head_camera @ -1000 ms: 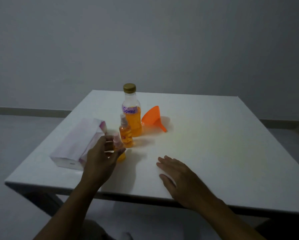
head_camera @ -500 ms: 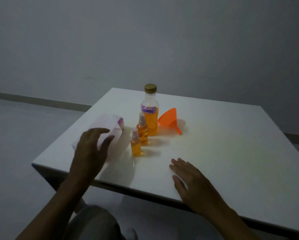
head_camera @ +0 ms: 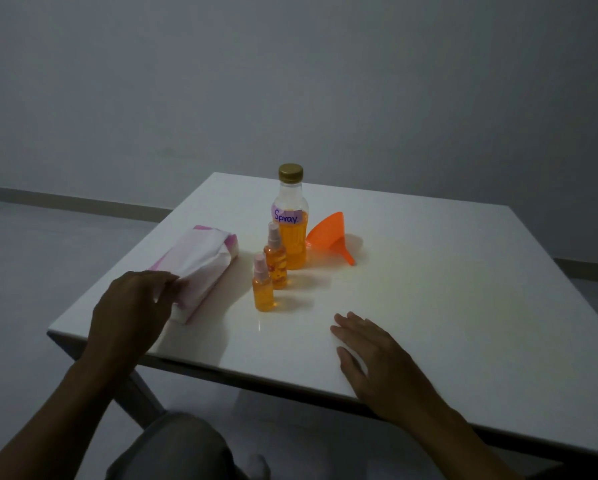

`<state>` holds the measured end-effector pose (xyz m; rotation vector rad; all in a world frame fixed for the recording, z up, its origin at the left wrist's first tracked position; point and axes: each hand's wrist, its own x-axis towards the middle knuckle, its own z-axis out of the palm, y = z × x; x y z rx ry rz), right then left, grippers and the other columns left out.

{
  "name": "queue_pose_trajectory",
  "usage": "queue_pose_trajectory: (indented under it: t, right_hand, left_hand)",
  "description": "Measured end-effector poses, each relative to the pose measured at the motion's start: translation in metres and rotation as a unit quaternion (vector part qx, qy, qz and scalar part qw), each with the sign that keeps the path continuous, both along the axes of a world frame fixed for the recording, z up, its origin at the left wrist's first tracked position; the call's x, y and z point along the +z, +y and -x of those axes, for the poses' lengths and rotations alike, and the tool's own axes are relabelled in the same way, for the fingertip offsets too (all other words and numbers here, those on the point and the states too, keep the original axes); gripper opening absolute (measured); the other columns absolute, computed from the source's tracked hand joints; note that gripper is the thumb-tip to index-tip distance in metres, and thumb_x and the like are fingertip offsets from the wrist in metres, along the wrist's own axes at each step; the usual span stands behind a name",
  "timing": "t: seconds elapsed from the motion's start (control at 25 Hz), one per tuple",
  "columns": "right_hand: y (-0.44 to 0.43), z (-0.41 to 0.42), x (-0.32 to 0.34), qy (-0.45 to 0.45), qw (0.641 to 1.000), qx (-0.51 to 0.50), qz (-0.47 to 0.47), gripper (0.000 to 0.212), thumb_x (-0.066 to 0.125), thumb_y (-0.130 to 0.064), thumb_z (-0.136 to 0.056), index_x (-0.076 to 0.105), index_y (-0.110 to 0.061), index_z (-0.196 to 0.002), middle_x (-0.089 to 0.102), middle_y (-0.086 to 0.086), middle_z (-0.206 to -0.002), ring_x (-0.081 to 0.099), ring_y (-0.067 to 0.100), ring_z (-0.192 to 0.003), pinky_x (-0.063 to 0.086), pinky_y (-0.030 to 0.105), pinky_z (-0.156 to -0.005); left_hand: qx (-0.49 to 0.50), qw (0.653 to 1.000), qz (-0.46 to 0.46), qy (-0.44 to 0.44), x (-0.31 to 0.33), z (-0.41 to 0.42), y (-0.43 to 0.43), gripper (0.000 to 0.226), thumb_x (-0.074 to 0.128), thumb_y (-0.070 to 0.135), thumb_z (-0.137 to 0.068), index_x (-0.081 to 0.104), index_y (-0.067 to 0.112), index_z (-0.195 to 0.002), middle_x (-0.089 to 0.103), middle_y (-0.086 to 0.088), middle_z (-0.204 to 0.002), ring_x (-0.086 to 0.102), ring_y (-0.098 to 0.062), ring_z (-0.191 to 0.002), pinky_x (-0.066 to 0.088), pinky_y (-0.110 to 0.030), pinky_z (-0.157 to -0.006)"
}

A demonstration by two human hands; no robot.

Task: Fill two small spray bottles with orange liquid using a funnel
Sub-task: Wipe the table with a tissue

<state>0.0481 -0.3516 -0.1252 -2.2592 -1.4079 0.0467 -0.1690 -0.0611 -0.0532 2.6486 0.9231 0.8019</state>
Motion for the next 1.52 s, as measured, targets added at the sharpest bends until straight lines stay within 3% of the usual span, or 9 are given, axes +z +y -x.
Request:
queue_pose_trajectory:
  t: [0.24, 0.52, 0.64, 0.72, 0.8, 0.92, 1.04, 1.2, 1.52]
  right_hand:
    - [0.001, -0.001, 0.001, 0.006, 1.0, 0.002, 0.003, 0.065, 0.026, -0.053, -0.093, 0.049, -0.025, -0.147, 0.039, -0.014, -0.155, 0.028, 0.0, -0.146, 0.014, 0.017, -0.12]
    - [-0.001, -0.002, 0.011, 0.075, 0.997, 0.014, 0.001, 0.052, 0.042, -0.049, -0.096, 0.05, -0.03, -0.144, 0.041, -0.016, -0.154, 0.031, -0.001, -0.145, 0.031, 0.032, -0.12]
    - [-0.001, 0.007, 0.036, 0.153, 0.984, 0.005, -0.093, 0.052, 0.066, -0.04, -0.092, 0.051, -0.038, -0.141, 0.049, -0.02, -0.147, 0.047, -0.004, -0.131, 0.044, 0.027, -0.111]
    - [-0.002, 0.016, 0.058, 0.204, 0.972, 0.007, -0.119, 0.065, 0.075, -0.042, -0.085, 0.044, -0.046, -0.143, 0.042, -0.03, -0.148, 0.047, -0.006, -0.127, 0.045, 0.014, -0.103]
    - [-0.005, 0.017, 0.075, 0.257, 0.96, 0.041, -0.103, 0.076, 0.079, -0.045, -0.081, 0.037, -0.052, -0.144, 0.033, -0.037, -0.151, 0.041, -0.01, -0.131, 0.04, 0.008, -0.102]
    - [-0.018, 0.003, 0.09, 0.315, 0.944, 0.078, -0.055, 0.057, 0.081, -0.042, -0.079, 0.058, -0.042, -0.132, 0.046, -0.029, -0.146, 0.045, -0.004, -0.132, 0.044, 0.025, -0.108]
    - [-0.037, -0.02, 0.099, 0.367, 0.928, 0.013, -0.065, 0.025, 0.08, -0.032, -0.082, 0.076, -0.016, -0.101, 0.076, -0.005, -0.107, 0.07, 0.009, -0.099, 0.059, 0.035, -0.087]
    - [-0.056, -0.05, 0.095, 0.405, 0.899, -0.13, -0.101, 0.021, 0.083, -0.03, -0.08, 0.077, -0.011, -0.089, 0.079, 0.004, -0.086, 0.075, 0.02, -0.08, 0.059, 0.034, -0.073]
    - [-0.048, -0.076, 0.059, 0.103, 0.953, -0.283, -0.014, 0.041, 0.076, -0.035, -0.085, 0.06, -0.023, -0.12, 0.065, -0.004, -0.105, 0.061, 0.011, -0.095, 0.05, 0.022, -0.076]
  left_hand:
    - [-0.013, 0.997, -0.066, -0.047, 0.021, 0.008, -0.012, 0.043, 0.05, 0.04, -0.085, 0.069, 0.013, -0.113, 0.073, -0.019, -0.088, 0.067, -0.029, -0.066, 0.055, -0.04, -0.057]
    - [-0.148, 0.981, -0.11, -0.054, 0.049, 0.014, -0.034, 0.027, 0.058, 0.028, -0.087, 0.069, 0.014, -0.107, 0.073, -0.009, -0.093, 0.069, -0.019, -0.078, 0.058, -0.037, -0.065]
    - [-0.262, 0.963, -0.06, -0.018, 0.061, 0.003, -0.052, 0.027, 0.045, 0.052, -0.091, 0.059, 0.037, -0.109, 0.058, 0.027, -0.104, 0.057, 0.017, -0.092, 0.051, -0.008, -0.073]
    - [-0.325, 0.945, 0.015, -0.004, 0.065, -0.013, -0.07, 0.031, 0.038, 0.062, -0.089, 0.057, 0.048, -0.108, 0.054, 0.035, -0.104, 0.055, 0.018, -0.098, 0.045, -0.001, -0.075]
    - [-0.379, 0.921, 0.09, 0.014, 0.065, -0.035, -0.09, 0.032, 0.034, 0.067, -0.088, 0.059, 0.053, -0.102, 0.062, 0.033, -0.1, 0.06, 0.009, -0.098, 0.048, -0.006, -0.075]
    - [-0.419, 0.898, 0.136, 0.022, 0.06, -0.073, -0.112, 0.02, 0.044, 0.05, -0.092, 0.062, 0.048, -0.101, 0.06, 0.03, -0.11, 0.059, 0.005, -0.1, 0.046, -0.006, -0.079]
    - [-0.41, 0.886, 0.216, -0.001, 0.048, -0.107, -0.121, 0.019, 0.053, 0.035, -0.09, 0.067, 0.035, -0.103, 0.063, 0.029, -0.106, 0.061, 0.003, -0.096, 0.05, -0.011, -0.077]
    - [-0.372, 0.859, 0.352, -0.019, 0.02, -0.155, -0.125, 0.036, 0.067, 0.032, -0.081, 0.062, 0.026, -0.116, 0.071, 0.002, -0.097, 0.069, -0.015, -0.087, 0.06, -0.033, -0.072]
    - [-0.308, 0.922, 0.222, -0.08, -0.038, -0.227, -0.136, 0.033, 0.062, 0.018, -0.091, 0.057, 0.028, -0.122, 0.067, 0.01, -0.101, 0.063, 0.003, -0.085, 0.053, -0.014, -0.075]
